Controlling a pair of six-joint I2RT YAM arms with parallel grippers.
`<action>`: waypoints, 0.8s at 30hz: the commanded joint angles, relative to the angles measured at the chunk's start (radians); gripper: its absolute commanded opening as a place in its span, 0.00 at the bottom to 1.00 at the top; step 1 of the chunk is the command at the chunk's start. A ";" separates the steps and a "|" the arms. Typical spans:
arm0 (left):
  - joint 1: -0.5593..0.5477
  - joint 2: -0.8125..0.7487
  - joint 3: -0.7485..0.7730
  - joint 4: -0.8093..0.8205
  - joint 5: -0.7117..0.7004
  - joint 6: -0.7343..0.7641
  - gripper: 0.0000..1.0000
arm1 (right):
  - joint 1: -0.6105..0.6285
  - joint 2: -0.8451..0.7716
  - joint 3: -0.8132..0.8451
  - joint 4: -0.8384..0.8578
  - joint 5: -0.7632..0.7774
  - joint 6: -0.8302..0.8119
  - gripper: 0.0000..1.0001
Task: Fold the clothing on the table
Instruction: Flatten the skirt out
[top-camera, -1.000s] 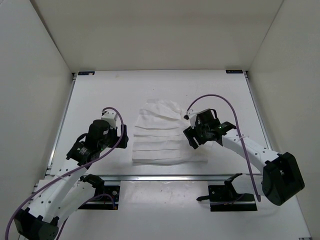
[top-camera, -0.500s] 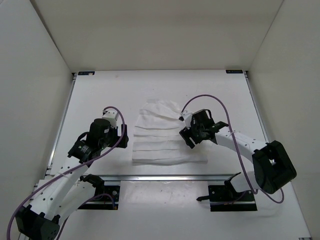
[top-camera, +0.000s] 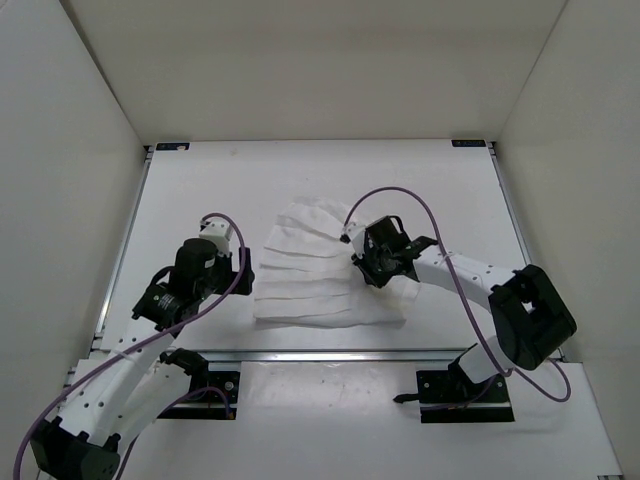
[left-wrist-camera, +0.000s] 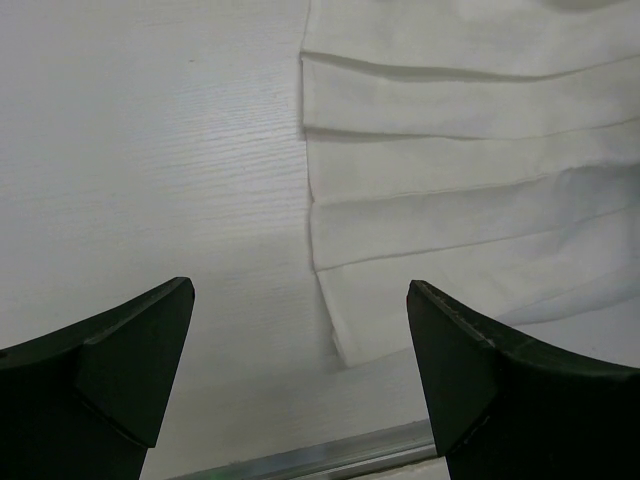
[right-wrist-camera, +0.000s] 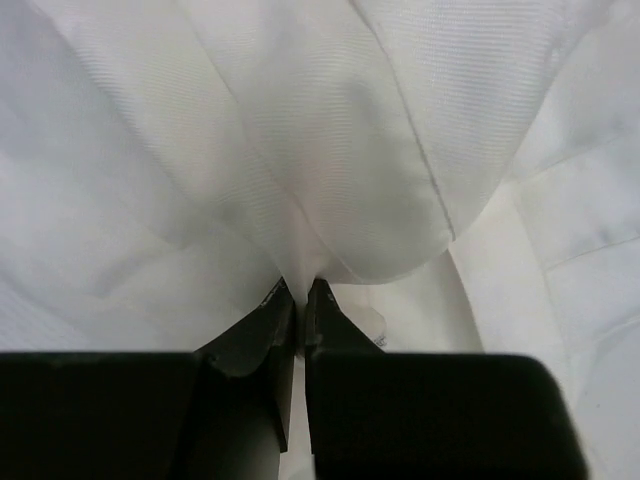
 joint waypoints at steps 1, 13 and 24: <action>0.062 -0.047 0.003 -0.009 -0.085 -0.032 0.99 | 0.042 -0.019 0.129 0.041 -0.049 0.114 0.00; 0.150 -0.235 -0.005 -0.011 -0.172 -0.052 0.99 | -0.005 0.070 0.706 0.289 -0.359 0.515 0.00; 0.161 -0.228 -0.007 0.000 -0.157 -0.047 0.99 | -0.392 -0.437 0.133 0.386 -0.190 0.952 0.00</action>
